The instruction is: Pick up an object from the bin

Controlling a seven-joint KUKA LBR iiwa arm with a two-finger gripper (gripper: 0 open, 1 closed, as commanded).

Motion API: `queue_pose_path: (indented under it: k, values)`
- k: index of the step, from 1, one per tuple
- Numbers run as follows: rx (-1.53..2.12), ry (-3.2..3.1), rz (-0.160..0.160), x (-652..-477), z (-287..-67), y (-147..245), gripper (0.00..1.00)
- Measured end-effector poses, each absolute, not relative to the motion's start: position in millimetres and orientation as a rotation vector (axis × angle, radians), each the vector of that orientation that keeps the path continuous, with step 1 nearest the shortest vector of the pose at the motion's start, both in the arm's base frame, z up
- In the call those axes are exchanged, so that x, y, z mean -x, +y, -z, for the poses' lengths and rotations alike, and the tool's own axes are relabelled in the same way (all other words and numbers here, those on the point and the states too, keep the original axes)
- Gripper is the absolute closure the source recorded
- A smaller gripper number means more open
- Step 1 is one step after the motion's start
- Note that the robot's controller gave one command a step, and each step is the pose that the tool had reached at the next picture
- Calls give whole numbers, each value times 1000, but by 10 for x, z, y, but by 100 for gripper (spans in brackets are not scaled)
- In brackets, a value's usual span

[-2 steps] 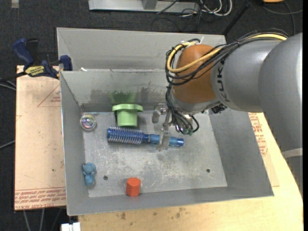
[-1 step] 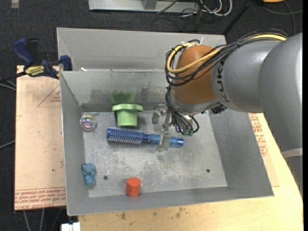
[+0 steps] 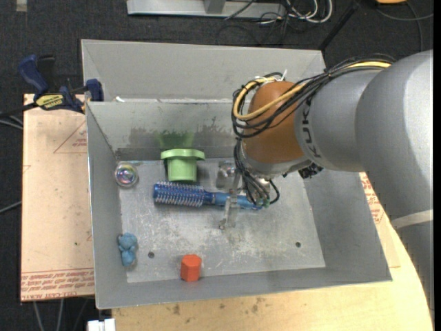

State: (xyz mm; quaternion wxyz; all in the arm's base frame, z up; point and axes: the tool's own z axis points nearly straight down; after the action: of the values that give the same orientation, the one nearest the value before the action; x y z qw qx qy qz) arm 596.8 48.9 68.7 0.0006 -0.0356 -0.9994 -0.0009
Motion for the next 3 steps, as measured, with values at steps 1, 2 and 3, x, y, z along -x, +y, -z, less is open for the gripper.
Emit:
queue_pose_path:
  k: [1,2,3]
  values:
    - [111,-3140,5,-5976,-692,494,0]
    - [111,-3142,5,-5980,-699,494,100]
    - [110,-3142,3,-5986,-724,498,100]
